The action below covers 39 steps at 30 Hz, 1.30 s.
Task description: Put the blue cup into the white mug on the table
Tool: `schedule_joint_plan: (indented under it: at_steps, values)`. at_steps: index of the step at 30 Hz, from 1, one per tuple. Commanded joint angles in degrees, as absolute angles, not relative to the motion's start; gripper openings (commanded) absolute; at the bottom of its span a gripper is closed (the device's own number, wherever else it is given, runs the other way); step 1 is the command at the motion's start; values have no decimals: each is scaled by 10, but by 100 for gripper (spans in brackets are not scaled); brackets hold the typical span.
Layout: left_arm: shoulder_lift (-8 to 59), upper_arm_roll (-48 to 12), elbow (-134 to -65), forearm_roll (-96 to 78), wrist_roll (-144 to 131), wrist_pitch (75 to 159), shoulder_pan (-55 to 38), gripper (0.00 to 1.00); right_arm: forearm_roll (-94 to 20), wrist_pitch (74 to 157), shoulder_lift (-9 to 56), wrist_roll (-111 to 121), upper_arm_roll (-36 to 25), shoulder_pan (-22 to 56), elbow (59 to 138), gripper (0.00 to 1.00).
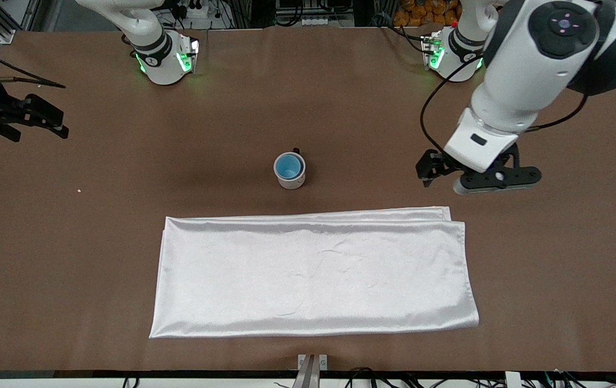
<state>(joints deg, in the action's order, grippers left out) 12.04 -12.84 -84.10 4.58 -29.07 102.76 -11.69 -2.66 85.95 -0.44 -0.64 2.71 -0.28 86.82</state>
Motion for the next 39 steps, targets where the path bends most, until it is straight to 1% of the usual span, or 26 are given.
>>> schedule_joint_plan:
  at_steps: [1,8,24,34,39]
  values:
    - [101,-133,-854,28,-228,1015,-74,100,-33,850,-2,-15,33,-9,862,100]
    - [90,-132,-855,28,-189,997,-33,100,-32,844,-2,-13,32,-11,861,100]
    - [60,-125,-863,28,-71,976,19,100,-32,843,-2,-12,31,-11,862,100]
    - [45,-105,-863,27,-56,954,20,100,-31,843,-2,-11,30,-11,862,100]
    - [43,-104,-863,26,-55,943,21,100,-30,843,-2,-11,30,-11,861,100]
